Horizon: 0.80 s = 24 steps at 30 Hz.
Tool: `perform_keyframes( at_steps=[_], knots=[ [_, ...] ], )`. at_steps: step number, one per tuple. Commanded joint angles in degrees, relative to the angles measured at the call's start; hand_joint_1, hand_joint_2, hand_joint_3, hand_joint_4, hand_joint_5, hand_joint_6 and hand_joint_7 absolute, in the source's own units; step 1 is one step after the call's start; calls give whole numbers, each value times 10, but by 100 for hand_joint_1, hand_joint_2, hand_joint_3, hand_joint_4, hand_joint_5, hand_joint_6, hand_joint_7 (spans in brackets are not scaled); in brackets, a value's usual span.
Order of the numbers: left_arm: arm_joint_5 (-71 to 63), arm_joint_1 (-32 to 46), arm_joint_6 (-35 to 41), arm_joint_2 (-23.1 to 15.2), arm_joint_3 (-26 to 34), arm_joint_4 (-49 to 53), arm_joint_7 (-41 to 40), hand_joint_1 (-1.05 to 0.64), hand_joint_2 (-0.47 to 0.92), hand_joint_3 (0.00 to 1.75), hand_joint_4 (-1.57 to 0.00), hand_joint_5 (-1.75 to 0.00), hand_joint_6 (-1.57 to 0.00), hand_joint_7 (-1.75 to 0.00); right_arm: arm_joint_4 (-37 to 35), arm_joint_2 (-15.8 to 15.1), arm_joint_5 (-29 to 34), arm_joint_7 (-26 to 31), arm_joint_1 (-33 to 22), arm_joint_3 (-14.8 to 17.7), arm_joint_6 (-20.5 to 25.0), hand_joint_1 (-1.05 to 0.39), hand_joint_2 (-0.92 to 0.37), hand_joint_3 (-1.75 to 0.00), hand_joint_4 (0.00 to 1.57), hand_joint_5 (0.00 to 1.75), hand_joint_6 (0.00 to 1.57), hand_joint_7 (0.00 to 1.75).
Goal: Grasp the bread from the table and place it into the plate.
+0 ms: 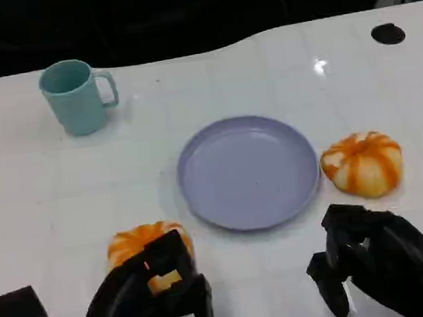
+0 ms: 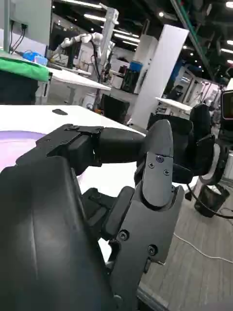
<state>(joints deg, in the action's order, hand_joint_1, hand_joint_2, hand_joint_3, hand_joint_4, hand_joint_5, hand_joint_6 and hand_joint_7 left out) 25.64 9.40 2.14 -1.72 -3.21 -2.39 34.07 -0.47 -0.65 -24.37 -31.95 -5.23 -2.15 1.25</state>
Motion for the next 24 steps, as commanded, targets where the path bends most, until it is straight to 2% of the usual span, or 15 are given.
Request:
perform_keyframes(
  at_steps=[1,20,24],
  knots=[
    [2,4,2,-7,5,-9,-1,-62,92,29,-87,-175,-64,-175,6,-5,-6,-5,-3,5,-2,-96,-92,-27,119,166,102,151],
    [-1,9,3,-5,6,-25,-7,-64,92,28,-87,-175,-64,-175,13,-5,-2,0,-5,3,3,-96,-92,-29,118,167,101,152],
    [10,10,-11,-1,12,-32,3,-64,92,35,-78,-175,-56,-173,15,-4,-3,1,-6,3,4,-96,-92,-27,119,167,102,153]
  ],
)
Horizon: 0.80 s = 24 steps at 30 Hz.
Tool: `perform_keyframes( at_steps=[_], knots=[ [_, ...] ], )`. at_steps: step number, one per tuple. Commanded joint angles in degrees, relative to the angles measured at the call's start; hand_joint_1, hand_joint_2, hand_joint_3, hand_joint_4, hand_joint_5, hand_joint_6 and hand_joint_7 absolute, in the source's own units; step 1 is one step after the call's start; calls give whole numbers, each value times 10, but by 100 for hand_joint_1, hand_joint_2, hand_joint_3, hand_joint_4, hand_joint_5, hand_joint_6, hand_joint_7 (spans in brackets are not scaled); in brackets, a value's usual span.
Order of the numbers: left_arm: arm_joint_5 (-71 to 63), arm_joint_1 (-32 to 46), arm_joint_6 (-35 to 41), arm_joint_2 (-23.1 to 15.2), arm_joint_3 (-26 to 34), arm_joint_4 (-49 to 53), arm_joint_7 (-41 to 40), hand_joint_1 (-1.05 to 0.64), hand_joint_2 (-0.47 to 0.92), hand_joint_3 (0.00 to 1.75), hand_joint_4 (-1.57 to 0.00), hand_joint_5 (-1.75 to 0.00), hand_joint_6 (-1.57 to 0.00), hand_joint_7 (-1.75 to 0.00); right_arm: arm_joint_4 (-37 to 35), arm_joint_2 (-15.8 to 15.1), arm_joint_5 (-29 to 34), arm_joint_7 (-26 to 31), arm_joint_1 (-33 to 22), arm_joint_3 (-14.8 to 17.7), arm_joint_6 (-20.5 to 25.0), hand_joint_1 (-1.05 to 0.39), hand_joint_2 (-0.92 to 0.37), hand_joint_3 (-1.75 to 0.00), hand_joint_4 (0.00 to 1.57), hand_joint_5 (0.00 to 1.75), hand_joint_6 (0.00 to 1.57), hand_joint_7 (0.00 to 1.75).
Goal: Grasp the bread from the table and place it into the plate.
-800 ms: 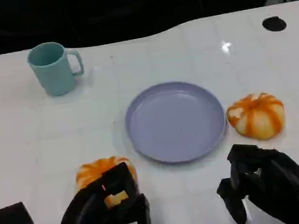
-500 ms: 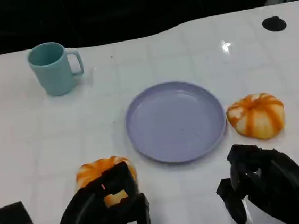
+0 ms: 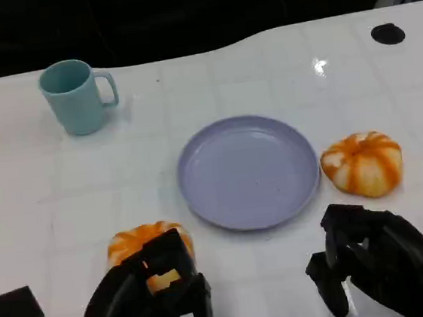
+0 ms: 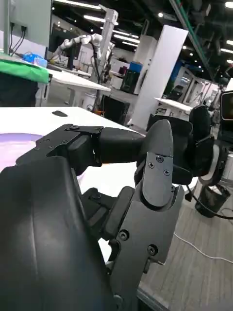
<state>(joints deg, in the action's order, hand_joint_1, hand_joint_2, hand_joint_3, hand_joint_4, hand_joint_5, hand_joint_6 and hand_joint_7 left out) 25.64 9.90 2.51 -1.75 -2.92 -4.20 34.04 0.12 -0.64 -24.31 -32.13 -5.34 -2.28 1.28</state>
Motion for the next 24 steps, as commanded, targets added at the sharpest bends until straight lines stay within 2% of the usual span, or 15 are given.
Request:
perform_keyframes(
  at_steps=[1,2,3,4,9,12,14,16,19,24],
  knots=[
    [12,6,-17,1,11,-16,2,-64,92,35,-76,-175,-54,-171,9,-4,-3,2,-4,4,3,-97,-92,-27,119,167,102,153],
    [9,5,-27,3,13,-17,0,-64,92,33,-72,-175,-54,-161,8,-5,-3,1,-4,4,2,-96,-92,-27,119,167,102,153],
    [6,4,-37,5,15,-17,-1,-64,92,32,-65,-175,-55,-144,8,-5,-3,0,-4,4,1,-96,-92,-27,119,167,102,153],
    [1,2,-50,6,17,-17,-2,-64,92,31,-63,-174,-56,-138,8,-5,-3,0,-4,4,0,-96,-92,-27,119,167,102,153],
    [-46,-12,-143,0,25,-16,-10,-64,92,30,-60,-139,-62,-58,13,-6,-5,2,-4,5,7,-97,-92,-26,119,166,102,153],
    [-74,-18,-163,-15,30,-27,-22,-69,92,27,-53,-127,-57,-40,17,-5,-3,5,-6,4,10,-96,-92,-27,119,166,102,151],
    [-101,-22,-187,-27,36,-32,-32,-72,92,26,-47,-121,-54,-36,19,-5,-2,6,-6,3,11,-96,-92,-27,119,166,102,151],
    [-124,-27,-218,-37,42,-29,-38,-72,92,25,-43,-108,-48,-29,21,-5,-1,8,-7,2,12,-95,-92,-28,119,165,102,150],
    [-188,-38,-261,-70,52,-27,-56,-66,92,19,-34,-98,-37,-21,23,-5,-2,8,-6,1,14,-95,-92,-28,118,166,102,150],
    [-305,-38,-248,-123,66,-71,-102,-61,91,4,-22,-88,-32,-14,23,-2,-3,11,-6,-1,16,-96,-92,-27,119,165,103,150]
  ],
)
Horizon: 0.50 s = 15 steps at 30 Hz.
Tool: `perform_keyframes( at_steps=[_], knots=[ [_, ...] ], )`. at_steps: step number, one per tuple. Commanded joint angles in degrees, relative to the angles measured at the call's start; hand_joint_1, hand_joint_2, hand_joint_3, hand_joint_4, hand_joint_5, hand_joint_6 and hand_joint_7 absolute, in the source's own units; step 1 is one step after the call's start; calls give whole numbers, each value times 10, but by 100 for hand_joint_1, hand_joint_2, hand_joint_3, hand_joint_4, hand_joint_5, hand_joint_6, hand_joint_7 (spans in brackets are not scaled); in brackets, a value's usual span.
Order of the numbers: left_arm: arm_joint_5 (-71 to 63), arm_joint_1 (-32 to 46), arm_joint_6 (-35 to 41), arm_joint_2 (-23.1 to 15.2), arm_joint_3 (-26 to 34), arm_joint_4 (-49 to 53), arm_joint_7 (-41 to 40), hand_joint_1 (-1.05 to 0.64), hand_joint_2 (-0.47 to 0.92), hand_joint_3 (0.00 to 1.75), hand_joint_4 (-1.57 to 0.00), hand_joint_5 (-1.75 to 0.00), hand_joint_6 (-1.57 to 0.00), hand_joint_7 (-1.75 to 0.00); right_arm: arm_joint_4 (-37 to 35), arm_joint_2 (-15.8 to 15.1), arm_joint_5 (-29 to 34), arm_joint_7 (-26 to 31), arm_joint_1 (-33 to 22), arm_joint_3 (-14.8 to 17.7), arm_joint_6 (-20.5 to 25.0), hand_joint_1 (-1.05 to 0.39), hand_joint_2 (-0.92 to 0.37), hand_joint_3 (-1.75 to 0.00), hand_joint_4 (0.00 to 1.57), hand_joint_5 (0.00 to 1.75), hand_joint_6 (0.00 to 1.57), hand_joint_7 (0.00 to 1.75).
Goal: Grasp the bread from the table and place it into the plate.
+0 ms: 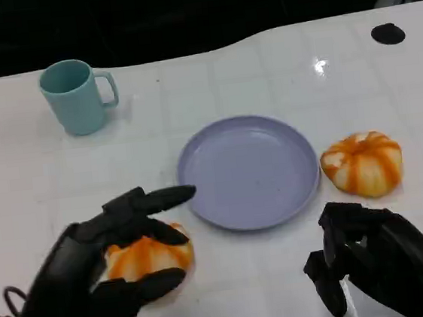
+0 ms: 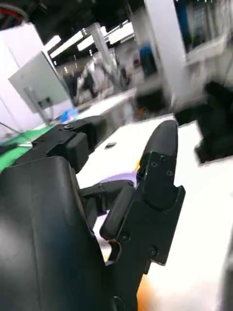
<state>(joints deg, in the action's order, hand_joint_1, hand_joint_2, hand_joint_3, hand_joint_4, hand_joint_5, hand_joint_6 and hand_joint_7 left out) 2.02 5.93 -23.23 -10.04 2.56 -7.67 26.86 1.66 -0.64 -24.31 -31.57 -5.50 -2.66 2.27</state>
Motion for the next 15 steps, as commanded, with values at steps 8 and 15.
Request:
perform_keyframes(
  at_steps=[8,15],
  knots=[
    [-276,16,35,-104,19,-125,-90,-71,92,6,-29,-61,-37,-5,11,-3,-5,1,-6,1,6,-95,-92,-27,119,164,103,148],
    [-389,10,104,-141,-12,-178,-59,-72,92,4,-39,-42,-35,0,11,-3,-7,-2,-6,2,7,-95,-92,-27,120,163,103,148]
  ],
)
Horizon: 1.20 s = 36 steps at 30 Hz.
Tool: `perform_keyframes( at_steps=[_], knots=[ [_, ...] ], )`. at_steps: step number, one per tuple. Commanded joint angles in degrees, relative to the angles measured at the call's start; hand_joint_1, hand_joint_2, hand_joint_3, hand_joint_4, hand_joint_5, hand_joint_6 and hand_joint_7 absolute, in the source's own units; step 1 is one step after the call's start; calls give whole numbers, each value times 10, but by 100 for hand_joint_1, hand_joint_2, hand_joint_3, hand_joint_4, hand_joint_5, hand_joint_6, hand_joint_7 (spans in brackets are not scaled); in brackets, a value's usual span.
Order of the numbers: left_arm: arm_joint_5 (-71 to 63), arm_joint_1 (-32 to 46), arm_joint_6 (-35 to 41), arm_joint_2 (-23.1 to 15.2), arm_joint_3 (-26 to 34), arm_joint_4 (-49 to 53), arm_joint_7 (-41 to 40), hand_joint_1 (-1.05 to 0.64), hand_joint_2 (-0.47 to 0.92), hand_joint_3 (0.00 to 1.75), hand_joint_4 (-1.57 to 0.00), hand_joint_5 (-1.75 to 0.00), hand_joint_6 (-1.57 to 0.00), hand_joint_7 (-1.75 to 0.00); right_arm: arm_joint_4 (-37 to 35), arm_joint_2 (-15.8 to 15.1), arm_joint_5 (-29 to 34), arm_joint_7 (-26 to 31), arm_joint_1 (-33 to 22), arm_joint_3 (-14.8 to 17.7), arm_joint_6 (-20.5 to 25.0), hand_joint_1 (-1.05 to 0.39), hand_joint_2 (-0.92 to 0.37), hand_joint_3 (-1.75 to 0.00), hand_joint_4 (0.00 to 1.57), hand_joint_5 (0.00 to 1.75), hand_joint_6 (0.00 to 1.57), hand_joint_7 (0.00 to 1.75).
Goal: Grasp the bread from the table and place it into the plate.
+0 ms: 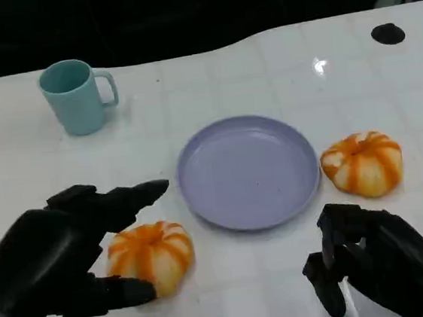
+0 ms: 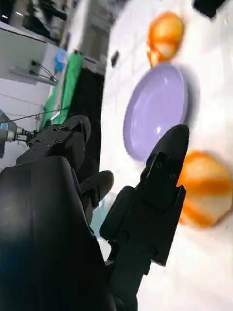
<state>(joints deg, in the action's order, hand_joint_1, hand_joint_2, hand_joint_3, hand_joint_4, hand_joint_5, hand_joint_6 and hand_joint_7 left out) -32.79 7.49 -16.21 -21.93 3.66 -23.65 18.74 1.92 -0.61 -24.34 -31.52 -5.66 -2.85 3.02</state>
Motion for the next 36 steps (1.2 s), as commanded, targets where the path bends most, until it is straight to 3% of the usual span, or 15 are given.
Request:
perform_keyframes(
  at_steps=[1,6,10,21,36],
  knots=[
    [-52,-10,41,-26,-31,-17,25,-72,92,3,-38,-40,-34,0,10,-4,-7,-2,-5,4,1,-95,-92,-27,120,163,104,147],
    [-105,-35,65,-48,-69,-4,41,-74,92,2,-37,-36,-33,0,13,-5,-8,-1,-6,4,5,-95,-92,-28,121,162,104,148],
    [-139,-61,92,-51,-100,20,54,-73,92,1,-45,-22,-34,0,11,-6,-8,-3,-5,5,3,-95,-92,-26,121,162,104,148],
    [-211,-151,158,-39,-196,151,57,-73,90,0,-45,-15,-32,0,13,-6,-7,-3,-5,6,6,-94,-92,-28,120,163,103,148],
    [-225,-207,186,-19,-272,300,23,-70,88,0,-45,-10,-29,0,15,-8,-8,-6,-6,7,7,-94,-92,-29,120,165,102,150]
  ],
)
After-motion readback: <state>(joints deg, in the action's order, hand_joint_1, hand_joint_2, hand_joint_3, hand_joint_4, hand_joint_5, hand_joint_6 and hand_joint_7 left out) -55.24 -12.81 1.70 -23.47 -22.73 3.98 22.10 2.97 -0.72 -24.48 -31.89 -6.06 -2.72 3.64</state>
